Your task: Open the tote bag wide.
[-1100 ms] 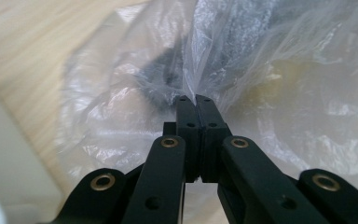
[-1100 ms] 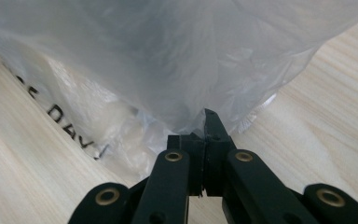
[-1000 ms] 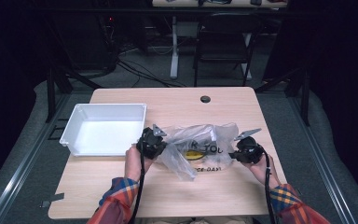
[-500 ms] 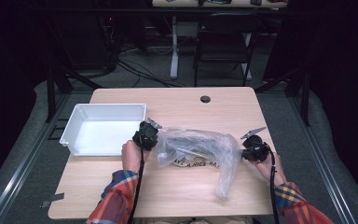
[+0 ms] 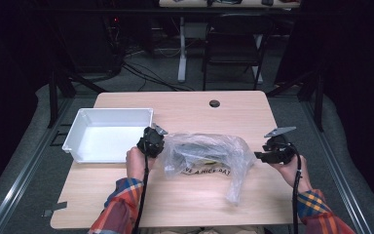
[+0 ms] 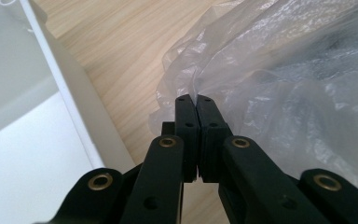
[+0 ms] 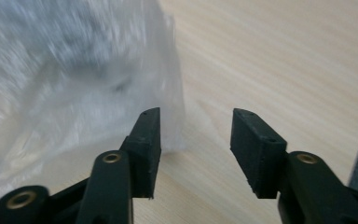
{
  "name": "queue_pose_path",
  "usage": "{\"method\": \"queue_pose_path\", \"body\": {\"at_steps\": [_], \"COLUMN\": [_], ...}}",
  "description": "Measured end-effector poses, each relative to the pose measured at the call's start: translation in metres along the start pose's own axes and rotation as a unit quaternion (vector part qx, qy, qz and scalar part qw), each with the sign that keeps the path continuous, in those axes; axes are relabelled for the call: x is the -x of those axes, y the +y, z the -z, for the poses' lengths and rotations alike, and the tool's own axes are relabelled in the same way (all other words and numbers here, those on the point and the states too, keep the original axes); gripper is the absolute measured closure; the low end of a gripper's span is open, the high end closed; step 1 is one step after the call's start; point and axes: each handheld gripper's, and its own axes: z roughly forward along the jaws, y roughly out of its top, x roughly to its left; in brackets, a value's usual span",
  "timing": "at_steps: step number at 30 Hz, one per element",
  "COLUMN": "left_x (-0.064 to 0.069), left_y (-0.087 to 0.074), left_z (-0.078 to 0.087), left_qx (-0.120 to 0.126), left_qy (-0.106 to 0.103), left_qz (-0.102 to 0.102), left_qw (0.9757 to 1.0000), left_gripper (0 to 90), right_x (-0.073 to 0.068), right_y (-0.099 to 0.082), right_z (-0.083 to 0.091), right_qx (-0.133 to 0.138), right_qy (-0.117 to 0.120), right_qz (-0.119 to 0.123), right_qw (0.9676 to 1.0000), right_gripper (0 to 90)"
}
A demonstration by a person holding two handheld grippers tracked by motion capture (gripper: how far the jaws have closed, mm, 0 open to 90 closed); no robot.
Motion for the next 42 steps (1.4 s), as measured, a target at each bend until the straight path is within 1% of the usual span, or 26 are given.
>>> {"method": "queue_pose_path", "body": {"at_steps": [2, 4, 6, 7, 10, 12, 13, 15, 16, 17, 19, 20, 21, 22, 24, 25, 28, 29, 31, 32, 33, 34, 35, 38, 41, 42], "left_x": [0.001, 0.002, 0.002, 0.002, 0.001, 0.001, 0.001, 0.001, 0.001, 0.001, 0.000, 0.000, -0.001, -0.002, -0.003, -0.003, -0.005, -0.006, -0.006, -0.006, -0.005, -0.005, -0.004, -0.001, 0.005, 0.010], "left_y": [0.001, 0.001, 0.001, 0.001, 0.001, 0.001, 0.001, 0.001, 0.001, 0.001, 0.001, 0.001, 0.001, 0.001, 0.000, -0.001, -0.003, -0.003, -0.005, -0.006, -0.007, -0.008, -0.009, -0.010, -0.011, -0.011], "left_z": [0.000, 0.000, 0.000, 0.000, 0.000, 0.001, 0.001, 0.001, 0.001, 0.001, 0.001, 0.002, 0.002, 0.003, 0.005, 0.007, 0.013, 0.015, 0.022, 0.026, 0.031, 0.039, 0.043, 0.059, 0.073, 0.078], "left_qx": [0.001, 0.002, 0.002, 0.002, 0.003, 0.004, 0.004, 0.005, 0.006, 0.005, 0.003, 0.003, 0.003, 0.003, 0.005, 0.005, 0.008, 0.009, 0.011, 0.014, 0.019, 0.026, 0.032, 0.046, 0.062, 0.070], "left_qy": [-0.001, -0.001, -0.001, -0.002, -0.003, -0.001, -0.002, -0.002, -0.003, -0.004, -0.009, -0.009, -0.012, -0.015, -0.017, -0.018, -0.025, -0.023, -0.026, -0.027, -0.026, -0.030, -0.031, -0.028, -0.037, -0.039], "left_qz": [-0.003, -0.004, -0.002, -0.001, 0.001, 0.002, 0.003, 0.005, 0.005, 0.006, 0.006, 0.009, 0.011, 0.014, 0.017, 0.018, 0.027, 0.029, 0.033, 0.038, 0.042, 0.045, 0.047, 0.047, 0.045, 0.043], "left_qw": [1.0000, 1.0000, 1.0000, 1.0000, 1.0000, 1.0000, 1.0000, 1.0000, 1.0000, 1.0000, 0.9999, 0.9999, 0.9999, 0.9998, 0.9997, 0.9997, 0.9993, 0.9993, 0.9991, 0.9988, 0.9986, 0.9982, 0.9979, 0.9975, 0.9964, 0.9959], "left_gripper": [88.6, 88.3, 87.8, 87.3, 86.3, 85.9, 85.5, 84.5, 84.1, 83.5, 82.6, 81.8, 80.7, 80.2, 77.8, 76.9, 70.9, 67.5, 63.9, 61.3, 59.2, 59.1, 57.1, 53.4, 50.5, 50.3], "right_x": [-0.001, -0.007, -0.016, -0.023, -0.041, -0.055, -0.064, -0.077, -0.082, -0.088, -0.093, -0.095, -0.096, -0.096, -0.094, -0.093, -0.089, -0.089, -0.088, -0.087, -0.087, -0.086, -0.085, -0.083, -0.082, -0.082], "right_y": [0.002, 0.005, 0.009, 0.012, 0.018, 0.022, 0.023, 0.025, 0.025, 0.026, 0.025, 0.025, 0.024, 0.024, 0.023, 0.022, 0.022, 0.022, 0.022, 0.022, 0.023, 0.023, 0.025, 0.028, 0.031, 0.032], "right_z": [0.010, 0.017, 0.022, 0.024, 0.030, 0.032, 0.033, 0.032, 0.030, 0.027, 0.022, 0.018, 0.015, 0.012, 0.010, 0.009, 0.011, 0.012, 0.012, 0.012, 0.012, 0.012, 0.012, 0.012, 0.011, 0.010], "right_qx": [0.019, 0.031, 0.046, 0.052, 0.063, 0.069, 0.069, 0.065, 0.063, 0.053, 0.045, 0.039, 0.035, 0.030, 0.032, 0.036, 0.050, 0.052, 0.053, 0.055, 0.057, 0.058, 0.060, 0.066, 0.065, 0.068], "right_qy": [0.008, 0.016, 0.033, 0.047, 0.072, 0.093, 0.099, 0.107, 0.104, 0.104, 0.095, 0.094, 0.088, 0.078, 0.078, 0.083, 0.084, 0.080, 0.084, 0.082, 0.083, 0.085, 0.084, 0.086, 0.089, 0.090], "right_qz": [0.000, 0.011, 0.023, 0.034, 0.061, 0.080, 0.095, 0.115, 0.120, 0.129, 0.139, 0.141, 0.142, 0.143, 0.140, 0.134, 0.126, 0.127, 0.127, 0.126, 0.122, 0.119, 0.118, 0.111, 0.111, 0.109], "right_qw": [0.9998, 0.9993, 0.9982, 0.9970, 0.9936, 0.9901, 0.9882, 0.9855, 0.9853, 0.9848, 0.9847, 0.9848, 0.9854, 0.9862, 0.9865, 0.9869, 0.9872, 0.9873, 0.9869, 0.9872, 0.9874, 0.9875, 0.9876, 0.9879, 0.9877, 0.9876], "right_gripper": [44.7, 40.5, 35.9, 34.1, 30.4, 26.8, 24.7, 23.9, 24.5, 25.6, 32.0, 37.9, 47.5, 54.5, 64.2, 69.3, 82.7, 85.3, 88.5, 89.2, 89.4, 89.6, 89.7, 89.9, 90.0, 90.0]}}
